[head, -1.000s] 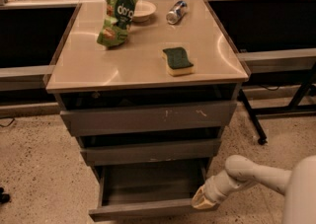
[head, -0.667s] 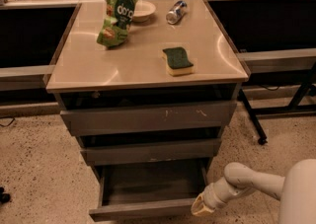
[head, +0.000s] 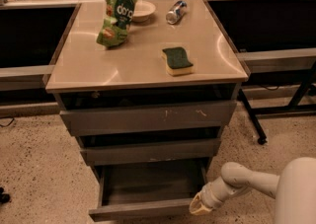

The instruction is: Close bottom drawer

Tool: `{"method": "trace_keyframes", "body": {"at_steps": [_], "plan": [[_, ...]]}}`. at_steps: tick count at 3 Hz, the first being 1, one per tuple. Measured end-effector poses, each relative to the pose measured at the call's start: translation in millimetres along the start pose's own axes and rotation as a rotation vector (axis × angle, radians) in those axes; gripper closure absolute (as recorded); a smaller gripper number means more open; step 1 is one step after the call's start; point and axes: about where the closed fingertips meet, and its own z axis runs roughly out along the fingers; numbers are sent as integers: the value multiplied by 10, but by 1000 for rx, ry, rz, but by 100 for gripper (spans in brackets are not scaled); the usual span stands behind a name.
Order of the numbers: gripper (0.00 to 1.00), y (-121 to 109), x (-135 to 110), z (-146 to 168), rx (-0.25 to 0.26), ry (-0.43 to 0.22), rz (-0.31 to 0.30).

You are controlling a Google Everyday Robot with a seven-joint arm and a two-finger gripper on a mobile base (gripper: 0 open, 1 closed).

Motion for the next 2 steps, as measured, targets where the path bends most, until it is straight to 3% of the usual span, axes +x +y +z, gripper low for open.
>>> {"method": "trace_keyframes", "body": {"at_steps": [2], "plan": [[100, -273, 210, 370, -28, 26, -35]]}}
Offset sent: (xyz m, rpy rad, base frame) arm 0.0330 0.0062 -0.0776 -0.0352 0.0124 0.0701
